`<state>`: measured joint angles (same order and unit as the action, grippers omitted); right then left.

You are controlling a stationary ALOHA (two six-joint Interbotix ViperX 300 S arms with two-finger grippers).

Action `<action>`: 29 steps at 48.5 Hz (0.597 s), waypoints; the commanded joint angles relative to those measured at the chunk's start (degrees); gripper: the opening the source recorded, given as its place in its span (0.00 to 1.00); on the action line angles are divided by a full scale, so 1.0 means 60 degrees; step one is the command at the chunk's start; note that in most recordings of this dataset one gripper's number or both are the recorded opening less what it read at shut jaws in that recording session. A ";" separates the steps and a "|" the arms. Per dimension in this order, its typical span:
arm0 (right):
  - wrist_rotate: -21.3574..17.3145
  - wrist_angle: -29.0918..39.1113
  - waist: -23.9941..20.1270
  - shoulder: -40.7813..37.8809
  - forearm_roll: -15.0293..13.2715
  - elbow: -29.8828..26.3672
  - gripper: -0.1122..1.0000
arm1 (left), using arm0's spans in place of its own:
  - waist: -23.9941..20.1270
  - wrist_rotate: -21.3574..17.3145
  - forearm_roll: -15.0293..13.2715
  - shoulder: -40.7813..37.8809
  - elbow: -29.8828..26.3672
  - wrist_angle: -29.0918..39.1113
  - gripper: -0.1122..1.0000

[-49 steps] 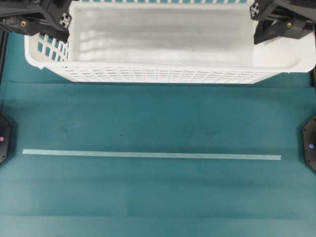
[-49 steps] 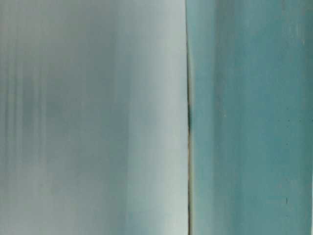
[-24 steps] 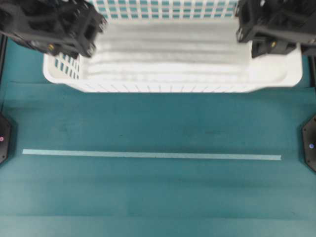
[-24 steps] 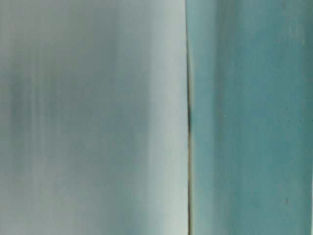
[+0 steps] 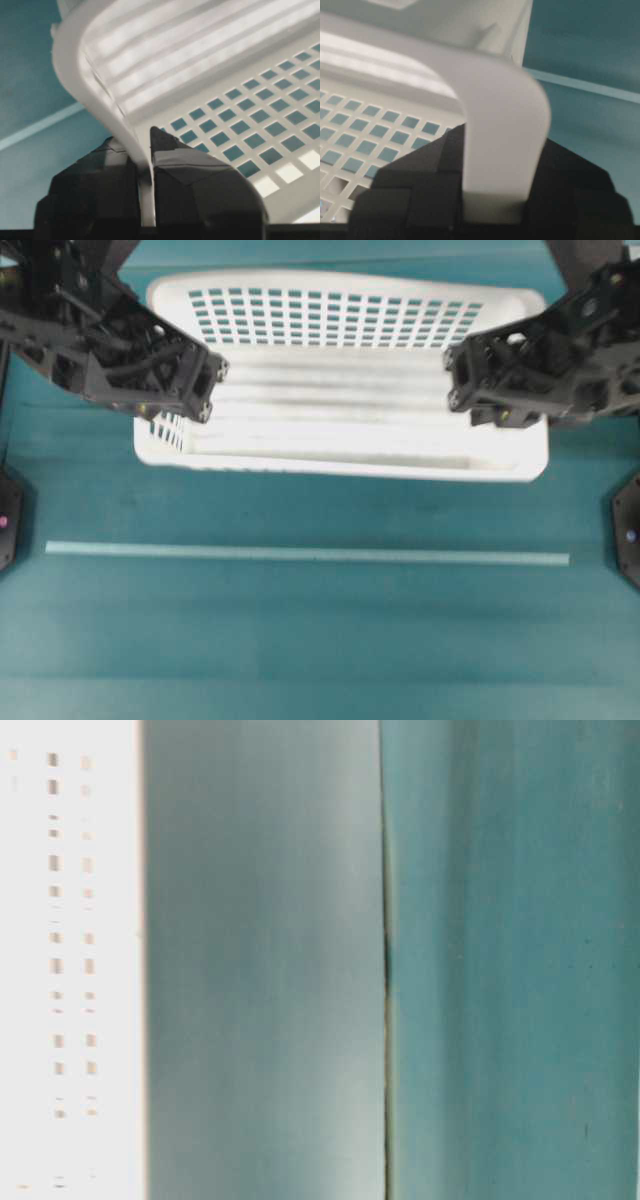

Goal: Lift the white basket with both hands.
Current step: 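Lower the held basket back onto the table with both grippers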

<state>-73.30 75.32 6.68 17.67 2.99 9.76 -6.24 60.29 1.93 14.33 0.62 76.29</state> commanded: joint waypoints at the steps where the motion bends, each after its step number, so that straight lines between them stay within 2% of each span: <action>1: 0.0469 -0.0879 -0.0278 -0.0220 0.0308 0.0308 0.27 | 0.0044 -0.0190 0.0029 0.0176 0.0410 -0.1025 0.07; 9: 0.0469 -0.1099 -0.0264 -0.0264 0.0249 0.0820 0.27 | 0.0059 0.0249 0.0029 0.0352 0.1641 -0.1582 0.07; 16: 0.0542 -0.1611 -0.0278 -0.0264 0.0352 0.1567 0.27 | 0.0132 0.0410 0.0029 0.0513 0.2681 -0.2886 0.07; 21: 0.0557 -0.2197 -0.0308 -0.0264 0.0483 0.2080 0.27 | 0.0146 0.0630 0.0029 0.0586 0.3208 -0.3530 0.07; 29: 0.0630 -0.3076 -0.0366 -0.0322 0.0601 0.2871 0.27 | 0.0190 0.0996 0.0029 0.0542 0.3735 -0.3970 0.07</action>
<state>-73.21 59.85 6.59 17.23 5.45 25.93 -5.54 66.97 1.85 17.49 23.12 54.76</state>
